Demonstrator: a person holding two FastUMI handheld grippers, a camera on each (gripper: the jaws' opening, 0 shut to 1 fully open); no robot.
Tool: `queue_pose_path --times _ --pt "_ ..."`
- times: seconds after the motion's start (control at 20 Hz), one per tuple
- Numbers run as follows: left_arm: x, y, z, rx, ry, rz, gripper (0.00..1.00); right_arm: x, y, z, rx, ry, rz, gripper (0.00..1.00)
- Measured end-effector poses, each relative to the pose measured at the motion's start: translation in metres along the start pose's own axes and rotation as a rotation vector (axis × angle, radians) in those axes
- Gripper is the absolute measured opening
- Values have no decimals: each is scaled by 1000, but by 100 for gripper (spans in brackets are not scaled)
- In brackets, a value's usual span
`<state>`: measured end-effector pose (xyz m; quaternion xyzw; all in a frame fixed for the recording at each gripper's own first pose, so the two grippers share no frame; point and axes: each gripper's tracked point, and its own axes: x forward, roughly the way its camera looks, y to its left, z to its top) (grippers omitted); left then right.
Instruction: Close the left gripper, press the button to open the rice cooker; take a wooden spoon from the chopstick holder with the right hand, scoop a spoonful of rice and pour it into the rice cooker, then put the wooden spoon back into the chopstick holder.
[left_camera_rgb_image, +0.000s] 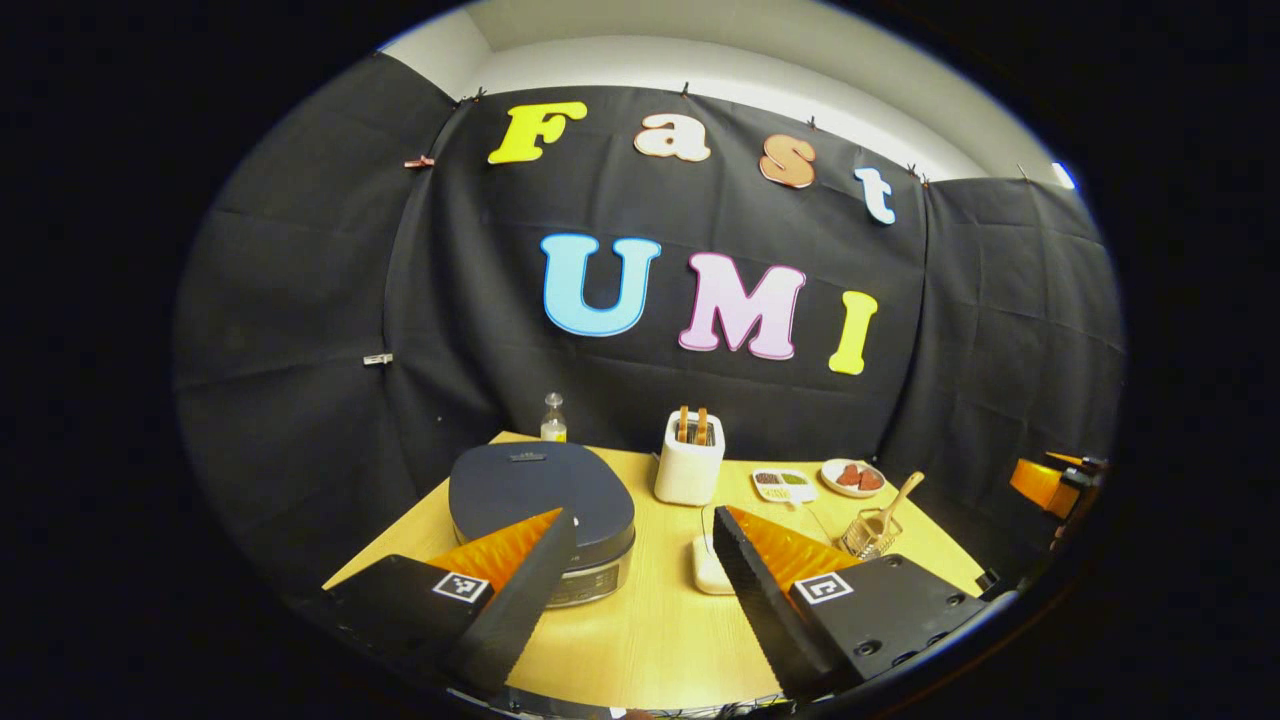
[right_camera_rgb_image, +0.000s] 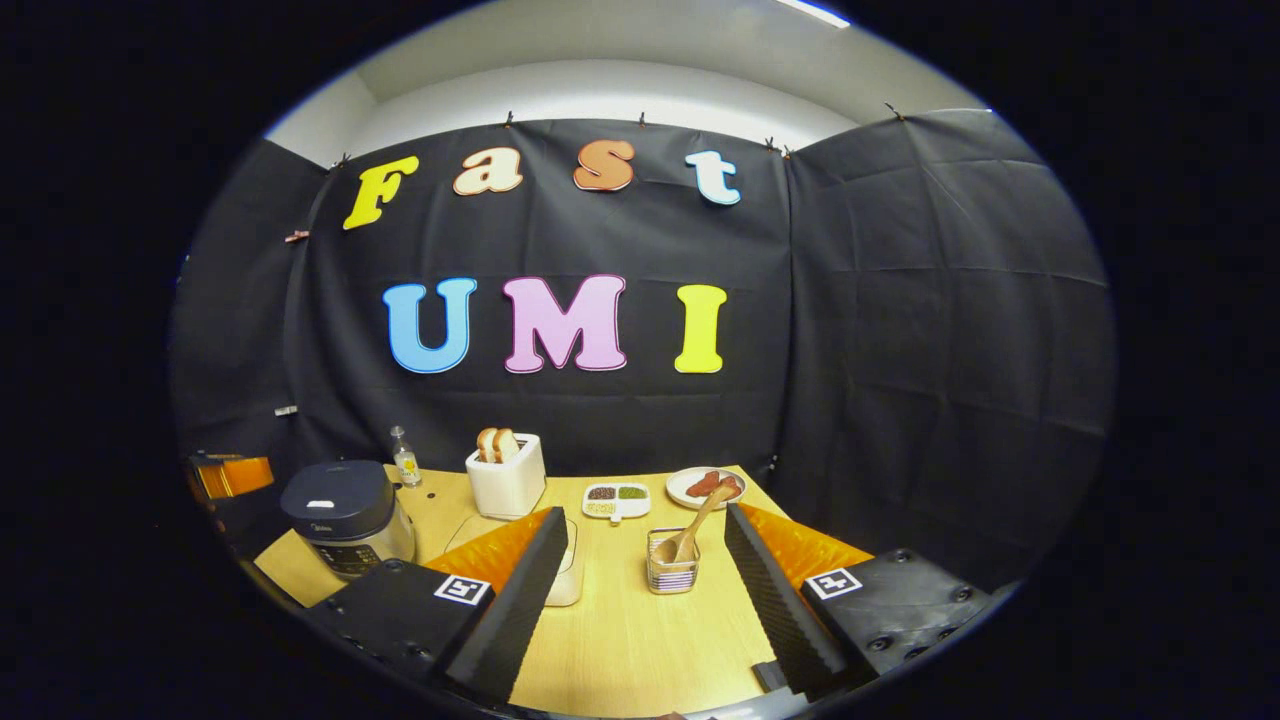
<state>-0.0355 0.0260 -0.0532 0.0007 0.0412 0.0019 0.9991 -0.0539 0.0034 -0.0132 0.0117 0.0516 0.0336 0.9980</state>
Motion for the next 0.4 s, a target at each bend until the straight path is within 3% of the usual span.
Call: queue_pose_path --times 0.2,0.4 --pt "-7 3 5 -15 -12 4 95 -1 8 5 15 -12 16 98" --pt "-13 10 8 35 -40 27 95 -2 13 2 15 3 25 98"
